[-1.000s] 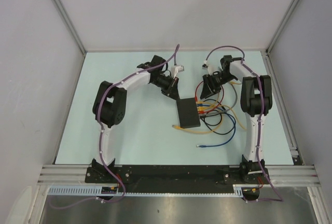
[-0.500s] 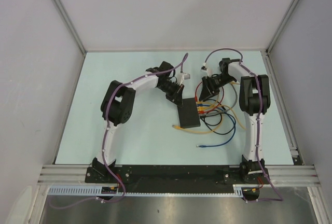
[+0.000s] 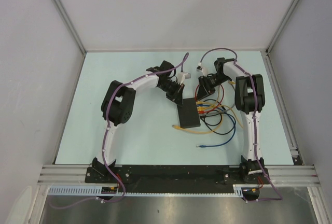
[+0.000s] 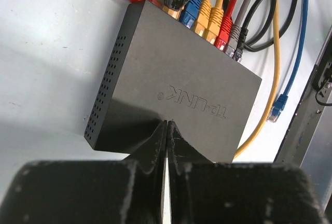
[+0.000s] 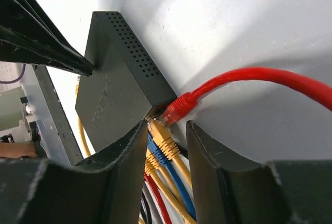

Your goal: Pull the plug from the switch port

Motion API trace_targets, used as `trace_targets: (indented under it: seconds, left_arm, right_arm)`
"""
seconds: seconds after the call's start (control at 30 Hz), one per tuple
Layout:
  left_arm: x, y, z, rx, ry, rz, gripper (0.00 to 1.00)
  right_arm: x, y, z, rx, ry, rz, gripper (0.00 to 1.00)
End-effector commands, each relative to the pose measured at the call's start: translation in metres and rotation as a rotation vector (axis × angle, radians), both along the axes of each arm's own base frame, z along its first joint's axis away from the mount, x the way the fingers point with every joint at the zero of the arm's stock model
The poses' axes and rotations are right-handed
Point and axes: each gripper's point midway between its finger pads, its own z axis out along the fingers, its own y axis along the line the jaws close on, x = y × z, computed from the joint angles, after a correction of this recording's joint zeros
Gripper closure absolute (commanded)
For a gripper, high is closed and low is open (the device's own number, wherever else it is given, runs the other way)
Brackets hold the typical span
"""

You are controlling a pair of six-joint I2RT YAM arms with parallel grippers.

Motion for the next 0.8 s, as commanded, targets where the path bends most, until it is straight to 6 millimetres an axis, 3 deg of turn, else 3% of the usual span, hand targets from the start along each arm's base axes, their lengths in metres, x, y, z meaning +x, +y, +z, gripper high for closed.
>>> trace_targets:
  seconds: [0.0, 0.4, 0.77]
  left_arm:
    - [0.006, 0.017, -0.037, 0.144, -0.039, 0.021, 0.96]
    - [0.005, 0.017, -0.038, 0.150, -0.043, 0.017, 0.97]
    - [0.003, 0.016, -0.037, 0.155, -0.053, 0.011, 0.97]
  right_arm:
    - [-0.002, 0.002, -0.004, -0.004, -0.001, 0.036, 0.59]
    - [-0.028, 0.002, -0.015, -0.012, 0.068, 0.133, 0.58]
    - [-0.022, 0.001, -0.027, -0.040, 0.085, 0.112, 0.64]
